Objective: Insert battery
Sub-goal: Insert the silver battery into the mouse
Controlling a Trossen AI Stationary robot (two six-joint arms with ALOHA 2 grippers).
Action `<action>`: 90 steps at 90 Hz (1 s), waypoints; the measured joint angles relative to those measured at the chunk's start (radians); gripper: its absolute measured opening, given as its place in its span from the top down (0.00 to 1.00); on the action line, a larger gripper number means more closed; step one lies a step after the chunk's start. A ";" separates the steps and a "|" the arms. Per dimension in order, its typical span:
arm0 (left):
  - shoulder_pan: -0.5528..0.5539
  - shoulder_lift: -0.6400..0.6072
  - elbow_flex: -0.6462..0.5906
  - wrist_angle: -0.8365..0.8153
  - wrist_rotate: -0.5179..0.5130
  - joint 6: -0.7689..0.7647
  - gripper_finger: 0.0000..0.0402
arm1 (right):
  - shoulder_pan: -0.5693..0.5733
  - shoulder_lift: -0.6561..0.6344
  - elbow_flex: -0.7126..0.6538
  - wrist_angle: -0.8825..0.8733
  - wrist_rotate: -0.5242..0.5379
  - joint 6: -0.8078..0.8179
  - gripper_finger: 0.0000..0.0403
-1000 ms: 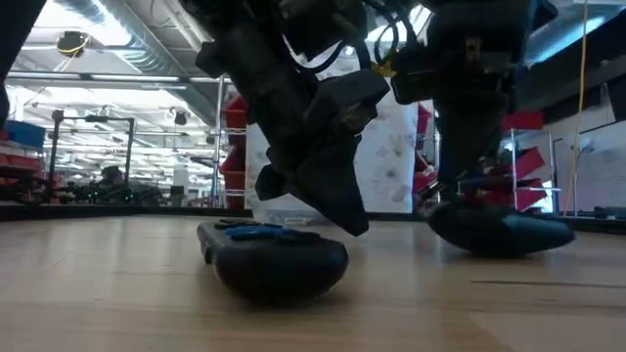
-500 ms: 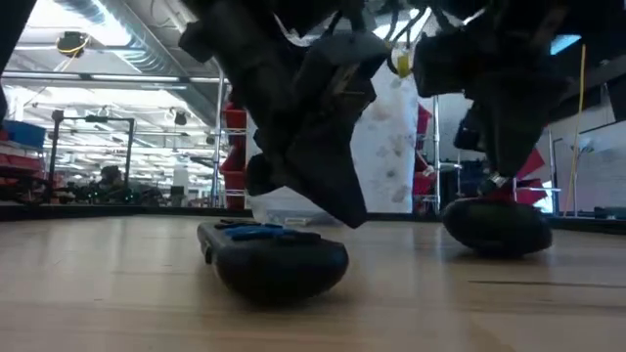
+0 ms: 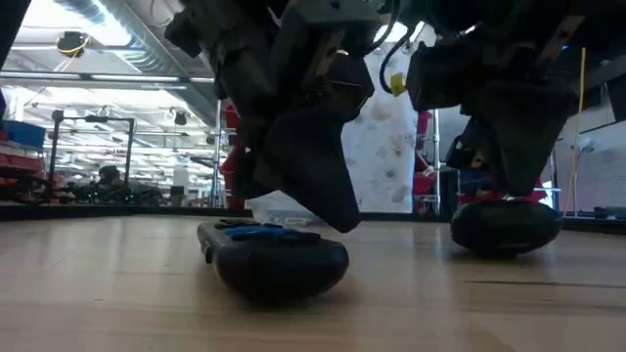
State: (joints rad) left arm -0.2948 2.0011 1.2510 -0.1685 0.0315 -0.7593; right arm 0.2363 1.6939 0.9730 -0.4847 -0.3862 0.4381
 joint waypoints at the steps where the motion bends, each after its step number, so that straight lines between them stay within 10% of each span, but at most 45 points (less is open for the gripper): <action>1: 0.000 0.000 0.000 -0.002 0.003 0.000 1.00 | 0.000 0.000 0.000 0.002 -0.001 0.000 0.99; 90: 0.034 0.006 0.000 0.063 -0.108 0.027 1.00 | -0.001 0.000 0.000 0.023 0.172 0.144 0.98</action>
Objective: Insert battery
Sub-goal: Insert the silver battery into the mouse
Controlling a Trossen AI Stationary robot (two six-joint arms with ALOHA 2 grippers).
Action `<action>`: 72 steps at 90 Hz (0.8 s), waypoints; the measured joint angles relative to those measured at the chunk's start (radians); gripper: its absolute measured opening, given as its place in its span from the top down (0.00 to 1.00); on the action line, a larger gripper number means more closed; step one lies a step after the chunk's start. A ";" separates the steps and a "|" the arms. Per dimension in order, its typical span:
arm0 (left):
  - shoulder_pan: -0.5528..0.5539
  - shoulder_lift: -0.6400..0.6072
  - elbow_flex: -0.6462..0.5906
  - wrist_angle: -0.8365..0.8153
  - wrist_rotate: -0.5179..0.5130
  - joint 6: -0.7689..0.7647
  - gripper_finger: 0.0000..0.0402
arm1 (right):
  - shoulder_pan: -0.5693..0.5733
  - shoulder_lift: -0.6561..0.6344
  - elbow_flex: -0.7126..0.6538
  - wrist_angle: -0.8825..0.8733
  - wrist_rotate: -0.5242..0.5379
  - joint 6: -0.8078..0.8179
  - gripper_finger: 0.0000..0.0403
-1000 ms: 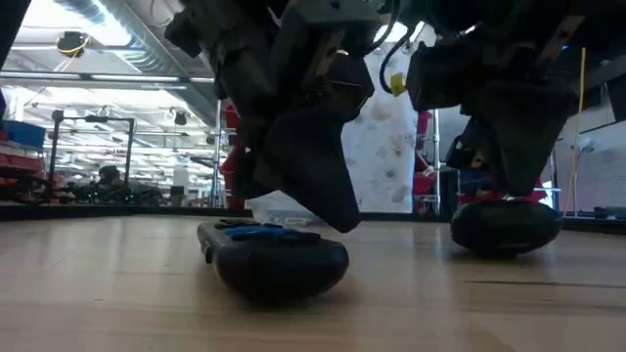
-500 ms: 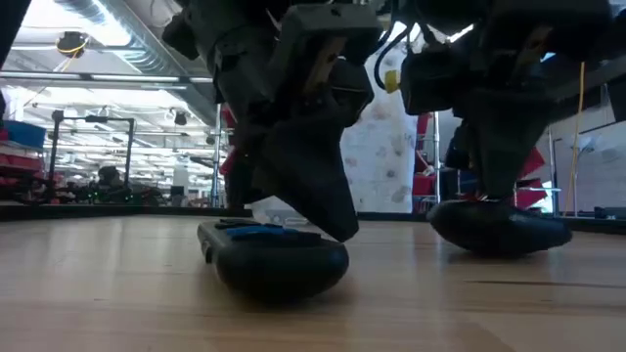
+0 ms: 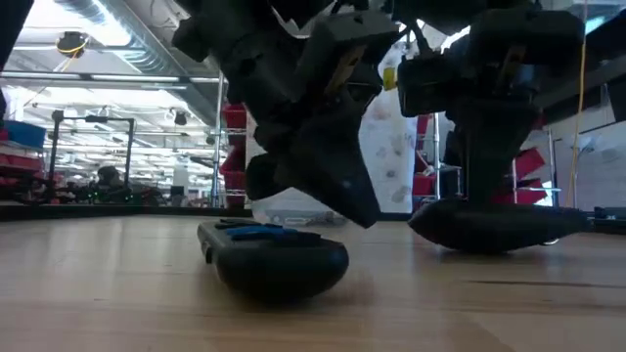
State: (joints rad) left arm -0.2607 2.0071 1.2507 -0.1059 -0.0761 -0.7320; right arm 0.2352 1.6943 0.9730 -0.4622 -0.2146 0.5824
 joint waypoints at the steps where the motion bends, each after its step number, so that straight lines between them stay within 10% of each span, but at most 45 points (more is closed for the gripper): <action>1: 0.002 0.000 0.000 0.001 -0.001 0.004 1.00 | 0.000 0.000 0.000 0.000 0.002 0.000 0.98; 72: 0.088 0.077 0.000 0.158 0.040 0.035 1.00 | 0.000 0.008 0.000 0.002 0.084 0.023 0.97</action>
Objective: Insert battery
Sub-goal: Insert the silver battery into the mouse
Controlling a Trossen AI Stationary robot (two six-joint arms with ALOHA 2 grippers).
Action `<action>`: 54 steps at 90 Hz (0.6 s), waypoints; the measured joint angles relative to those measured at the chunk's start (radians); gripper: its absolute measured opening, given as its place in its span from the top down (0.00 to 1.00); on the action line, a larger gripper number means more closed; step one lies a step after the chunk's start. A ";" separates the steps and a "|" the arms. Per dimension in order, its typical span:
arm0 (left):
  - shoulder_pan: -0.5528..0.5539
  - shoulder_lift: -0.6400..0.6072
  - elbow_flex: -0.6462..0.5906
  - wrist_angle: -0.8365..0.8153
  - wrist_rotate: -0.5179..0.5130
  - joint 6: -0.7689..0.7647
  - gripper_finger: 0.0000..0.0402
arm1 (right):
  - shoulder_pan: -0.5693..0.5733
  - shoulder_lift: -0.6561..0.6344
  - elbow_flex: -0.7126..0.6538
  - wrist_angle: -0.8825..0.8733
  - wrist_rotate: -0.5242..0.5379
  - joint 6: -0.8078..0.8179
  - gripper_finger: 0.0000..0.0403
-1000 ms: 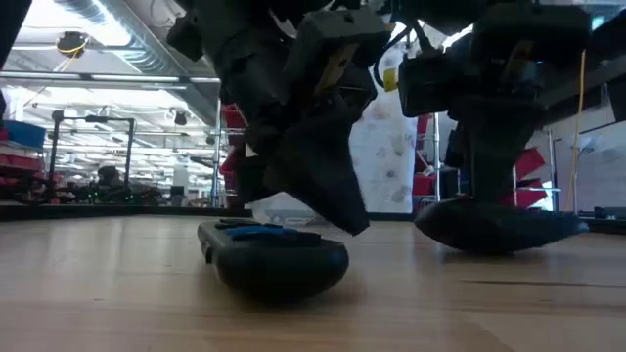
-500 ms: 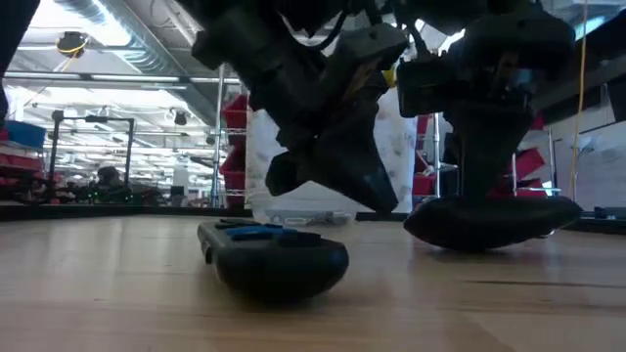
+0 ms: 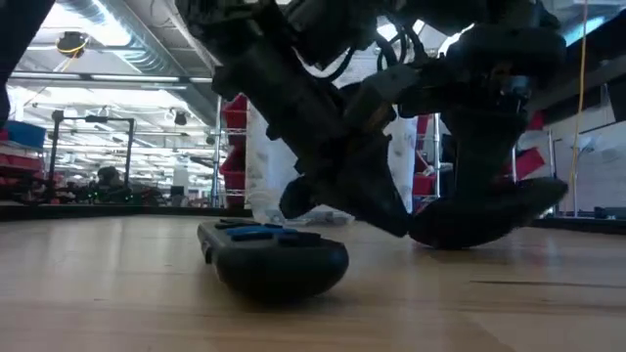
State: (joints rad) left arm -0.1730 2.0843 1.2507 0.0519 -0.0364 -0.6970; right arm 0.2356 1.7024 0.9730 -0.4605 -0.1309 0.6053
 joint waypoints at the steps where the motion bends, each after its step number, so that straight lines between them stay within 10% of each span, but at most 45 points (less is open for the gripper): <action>1: 0.000 0.002 0.000 0.001 0.000 -0.001 1.00 | 0.000 0.002 0.000 0.002 0.000 0.000 0.97; 54: -0.001 0.005 0.000 -0.006 0.000 0.002 1.00 | 0.001 0.039 0.002 0.044 -0.003 -0.012 0.96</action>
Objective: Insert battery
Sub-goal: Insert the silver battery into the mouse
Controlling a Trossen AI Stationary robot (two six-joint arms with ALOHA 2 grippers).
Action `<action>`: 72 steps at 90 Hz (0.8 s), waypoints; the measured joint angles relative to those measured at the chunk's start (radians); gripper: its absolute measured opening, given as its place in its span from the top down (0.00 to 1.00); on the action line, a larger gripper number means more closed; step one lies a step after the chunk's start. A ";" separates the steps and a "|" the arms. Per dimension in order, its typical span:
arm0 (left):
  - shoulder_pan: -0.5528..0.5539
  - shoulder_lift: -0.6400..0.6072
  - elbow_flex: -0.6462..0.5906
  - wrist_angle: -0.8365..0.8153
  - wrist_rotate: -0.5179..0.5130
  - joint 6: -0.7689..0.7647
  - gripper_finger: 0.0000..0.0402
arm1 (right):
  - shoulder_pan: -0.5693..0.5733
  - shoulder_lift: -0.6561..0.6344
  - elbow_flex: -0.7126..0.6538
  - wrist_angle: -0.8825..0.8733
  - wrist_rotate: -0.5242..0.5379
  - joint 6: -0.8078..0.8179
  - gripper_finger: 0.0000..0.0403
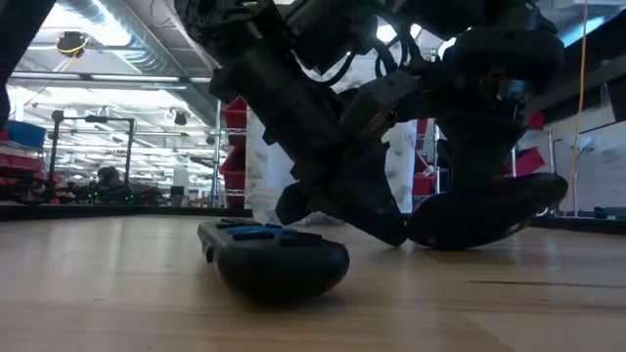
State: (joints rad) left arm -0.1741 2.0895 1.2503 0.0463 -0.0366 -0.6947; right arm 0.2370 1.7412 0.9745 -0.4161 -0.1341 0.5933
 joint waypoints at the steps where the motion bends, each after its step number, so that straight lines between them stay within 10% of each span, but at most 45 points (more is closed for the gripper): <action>1: 0.000 0.000 0.000 0.000 0.000 0.000 1.00 | 0.000 0.000 0.000 0.000 0.001 0.000 0.96; 72: -0.018 -0.091 0.006 0.024 -0.079 0.098 1.00 | 0.059 0.004 0.000 0.007 0.086 0.008 0.77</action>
State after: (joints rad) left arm -0.1922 1.9987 1.2564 0.0702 -0.1157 -0.5965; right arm 0.2962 1.7456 0.9749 -0.4091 -0.0482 0.6018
